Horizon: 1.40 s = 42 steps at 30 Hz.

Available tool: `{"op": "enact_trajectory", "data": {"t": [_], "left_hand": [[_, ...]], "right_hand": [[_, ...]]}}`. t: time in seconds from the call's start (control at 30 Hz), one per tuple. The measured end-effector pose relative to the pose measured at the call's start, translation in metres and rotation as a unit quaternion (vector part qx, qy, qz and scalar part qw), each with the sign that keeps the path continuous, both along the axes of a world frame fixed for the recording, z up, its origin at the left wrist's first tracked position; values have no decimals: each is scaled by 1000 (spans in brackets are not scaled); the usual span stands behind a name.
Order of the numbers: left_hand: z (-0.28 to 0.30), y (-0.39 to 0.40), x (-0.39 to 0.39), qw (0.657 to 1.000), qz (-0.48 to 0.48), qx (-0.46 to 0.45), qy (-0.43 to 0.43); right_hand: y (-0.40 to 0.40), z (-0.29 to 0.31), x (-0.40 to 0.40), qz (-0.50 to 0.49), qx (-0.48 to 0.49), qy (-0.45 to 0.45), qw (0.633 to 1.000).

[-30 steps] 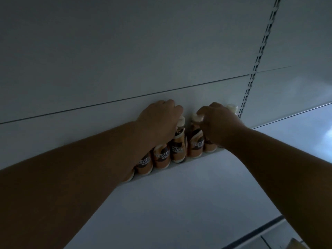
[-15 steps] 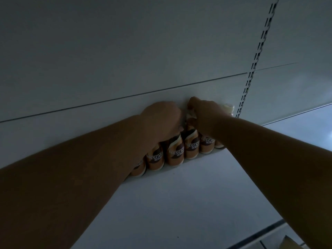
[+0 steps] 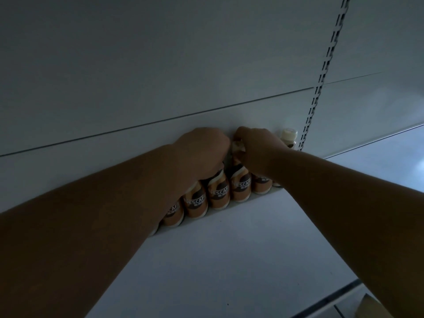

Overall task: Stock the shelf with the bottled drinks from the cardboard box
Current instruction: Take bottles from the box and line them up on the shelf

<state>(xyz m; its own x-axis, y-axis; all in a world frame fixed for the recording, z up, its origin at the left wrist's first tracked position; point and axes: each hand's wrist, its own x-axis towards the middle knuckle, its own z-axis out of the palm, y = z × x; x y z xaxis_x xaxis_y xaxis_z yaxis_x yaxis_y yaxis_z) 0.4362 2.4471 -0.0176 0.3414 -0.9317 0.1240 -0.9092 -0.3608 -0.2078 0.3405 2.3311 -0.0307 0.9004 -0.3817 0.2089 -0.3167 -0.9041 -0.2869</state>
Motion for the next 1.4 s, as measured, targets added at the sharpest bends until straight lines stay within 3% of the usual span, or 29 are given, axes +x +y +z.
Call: {"op": "enact_trajectory", "data": {"t": [0.47,0.6,0.8,1.07,1.27,1.4], "left_hand": [[-6,10,-1,998,-17,-58,1],[-1,34,0,994,-32,-102,-15],[8,51,-1,997,76,-27,14],[10,48,3,996,87,18,-15],[10,49,2,997,75,4,24],[11,40,-3,996,-3,-47,-75]], "right_hand": [[2,-3,-6,-21,10,-8,1000],[16,0,-14,-11,-36,-64,997],[37,1,-4,69,-36,-40,996],[32,-1,11,28,-62,-27,997],[24,4,-6,37,-19,-51,998],[4,5,-28,8,-12,-107,994]]}}
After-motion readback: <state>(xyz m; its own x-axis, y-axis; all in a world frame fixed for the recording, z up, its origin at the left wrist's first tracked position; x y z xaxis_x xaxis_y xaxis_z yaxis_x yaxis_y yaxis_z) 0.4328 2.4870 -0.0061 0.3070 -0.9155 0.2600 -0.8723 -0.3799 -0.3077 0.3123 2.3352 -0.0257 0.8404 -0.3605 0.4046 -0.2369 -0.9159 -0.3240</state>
